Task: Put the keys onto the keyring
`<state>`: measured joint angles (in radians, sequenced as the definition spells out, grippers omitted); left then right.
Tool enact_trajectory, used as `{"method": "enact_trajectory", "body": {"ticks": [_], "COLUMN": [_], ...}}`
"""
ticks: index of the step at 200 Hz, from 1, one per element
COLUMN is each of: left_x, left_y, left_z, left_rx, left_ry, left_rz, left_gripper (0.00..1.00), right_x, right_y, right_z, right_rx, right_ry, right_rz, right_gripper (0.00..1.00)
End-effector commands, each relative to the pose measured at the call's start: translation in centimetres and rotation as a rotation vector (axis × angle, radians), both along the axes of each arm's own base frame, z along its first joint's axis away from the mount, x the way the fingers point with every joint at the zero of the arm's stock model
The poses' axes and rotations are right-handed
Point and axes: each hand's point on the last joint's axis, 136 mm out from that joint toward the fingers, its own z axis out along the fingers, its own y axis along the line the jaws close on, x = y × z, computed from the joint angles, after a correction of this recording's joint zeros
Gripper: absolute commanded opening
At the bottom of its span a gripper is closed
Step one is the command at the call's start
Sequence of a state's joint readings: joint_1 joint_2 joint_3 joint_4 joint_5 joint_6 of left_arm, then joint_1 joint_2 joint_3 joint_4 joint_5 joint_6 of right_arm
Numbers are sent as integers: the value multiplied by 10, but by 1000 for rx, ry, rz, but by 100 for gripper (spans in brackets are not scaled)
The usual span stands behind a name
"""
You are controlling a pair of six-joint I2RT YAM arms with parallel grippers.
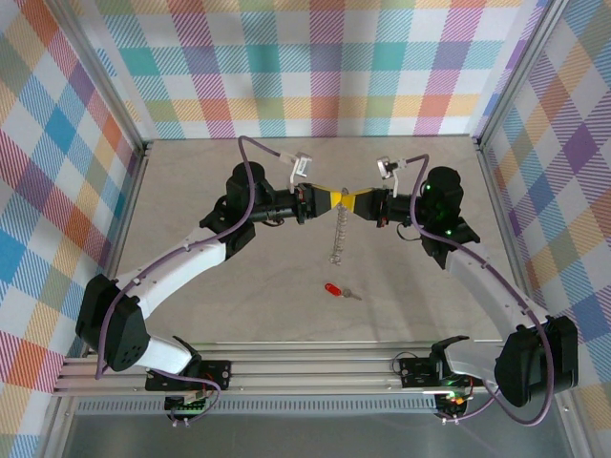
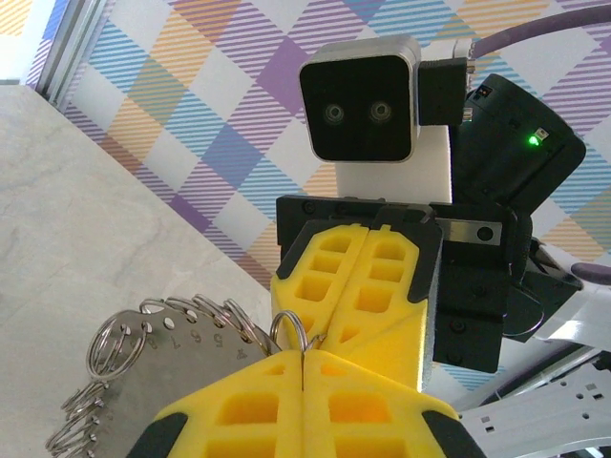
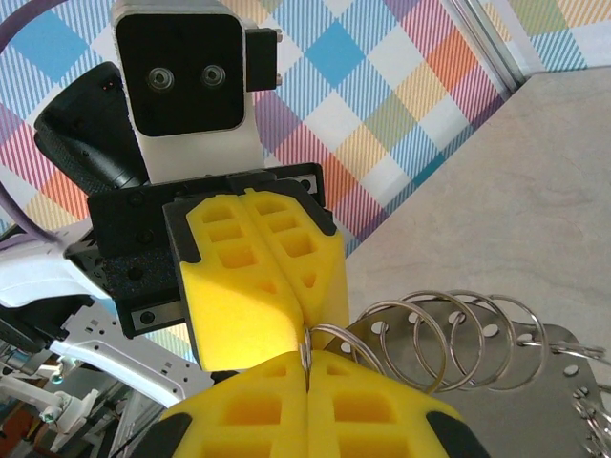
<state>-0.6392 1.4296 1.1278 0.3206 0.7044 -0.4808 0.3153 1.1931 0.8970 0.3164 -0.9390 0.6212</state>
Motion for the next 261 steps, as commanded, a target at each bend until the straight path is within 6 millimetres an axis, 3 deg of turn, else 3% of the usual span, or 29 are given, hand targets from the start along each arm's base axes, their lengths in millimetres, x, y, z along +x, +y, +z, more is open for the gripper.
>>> {"method": "enact_trajectory", "body": {"ticks": [1, 27, 51, 96, 188, 261], "left_x": [-12, -8, -8, -12, -22, -20], "left_y": [-3, 0, 4, 7, -1, -7], "left_z": [7, 3, 2, 2, 6, 7], "left_rx": [-14, 10, 39, 89, 131, 116], "left_ry": [-50, -68, -102, -160, -202, -187], "left_rz": [-26, 14, 33, 21, -93, -120], "left_gripper": [0, 0, 0, 0, 0, 0], "right_x": [5, 6, 3, -4, -11, -10], "right_y": [1, -6, -20, -37, -26, -23], "right_z": [7, 8, 12, 9, 0, -5], "right_rx": [13, -3, -9, -18, 9, 20], "right_ry": [-45, -50, -58, -51, -16, -6], "right_rz": [-17, -58, -111, -163, -41, -25], "right_gripper": [3, 36, 50, 52, 44, 46]}}
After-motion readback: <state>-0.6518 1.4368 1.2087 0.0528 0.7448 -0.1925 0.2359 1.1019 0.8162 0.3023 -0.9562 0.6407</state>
